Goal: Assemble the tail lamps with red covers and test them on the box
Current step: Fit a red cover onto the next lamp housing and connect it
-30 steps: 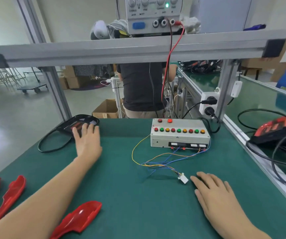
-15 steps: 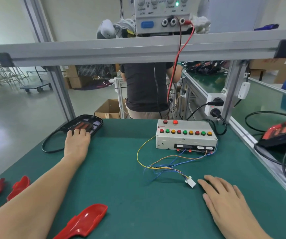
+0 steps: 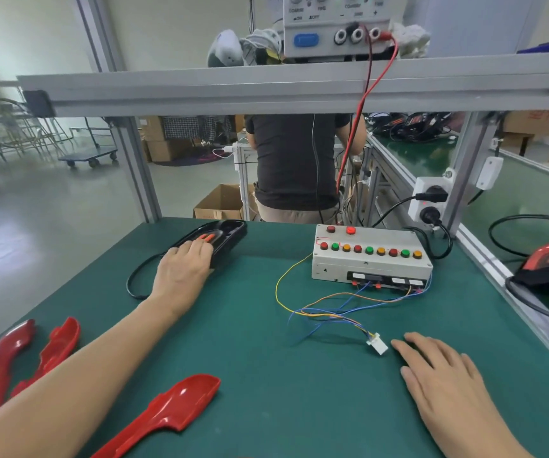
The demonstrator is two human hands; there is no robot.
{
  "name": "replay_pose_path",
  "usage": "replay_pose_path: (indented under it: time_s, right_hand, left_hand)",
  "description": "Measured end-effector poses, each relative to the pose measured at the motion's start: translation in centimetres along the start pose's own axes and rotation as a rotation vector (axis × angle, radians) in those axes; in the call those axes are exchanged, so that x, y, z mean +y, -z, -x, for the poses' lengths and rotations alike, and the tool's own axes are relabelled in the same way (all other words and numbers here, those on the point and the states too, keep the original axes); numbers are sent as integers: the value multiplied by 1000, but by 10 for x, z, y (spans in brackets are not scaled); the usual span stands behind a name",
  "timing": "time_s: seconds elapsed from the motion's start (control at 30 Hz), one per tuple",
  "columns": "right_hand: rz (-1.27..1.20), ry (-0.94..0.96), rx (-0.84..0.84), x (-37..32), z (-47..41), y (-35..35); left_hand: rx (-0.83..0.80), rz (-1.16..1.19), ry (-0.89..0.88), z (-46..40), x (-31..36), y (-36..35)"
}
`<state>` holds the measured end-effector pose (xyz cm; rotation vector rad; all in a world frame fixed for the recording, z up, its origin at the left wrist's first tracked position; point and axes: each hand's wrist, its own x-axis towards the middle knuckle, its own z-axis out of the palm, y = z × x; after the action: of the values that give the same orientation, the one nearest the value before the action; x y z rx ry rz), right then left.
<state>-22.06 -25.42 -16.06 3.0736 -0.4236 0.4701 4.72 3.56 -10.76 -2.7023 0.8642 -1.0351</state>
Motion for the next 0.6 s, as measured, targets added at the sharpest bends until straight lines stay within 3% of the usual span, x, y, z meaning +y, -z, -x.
replay_pose_path:
  time_s: [0.07, 0.13, 0.23, 0.3, 0.37, 0.43, 0.5, 0.6]
  right_hand:
    - [56, 10, -9, 3, 1, 2]
    - [-2, 7, -156, -4, -2, 12]
    - [-98, -21, -201, -4, -6, 16]
    - [-460, -124, -210, -13, -8, 35]
    - [-1064, -227, -189, -34, -12, 60]
    - [-1502, -197, -260, -50, -19, 76]
    - [-1696, -149, -266, -57, -24, 87]
    - [-1745, -282, -174, -55, -24, 94]
  left_hand:
    - [109, 34, 4, 0, 13, 20]
    - [251, 71, 5, -1, 23, 43]
    - [412, 167, -28, 0, 44, 81]
    - [477, 224, -80, 4, 65, 108]
    - [513, 250, -159, 12, 90, 129]
    - [513, 287, -259, 23, 114, 142]
    - [474, 349, -348, 35, 134, 150]
    - [374, 449, -476, 42, 151, 155]
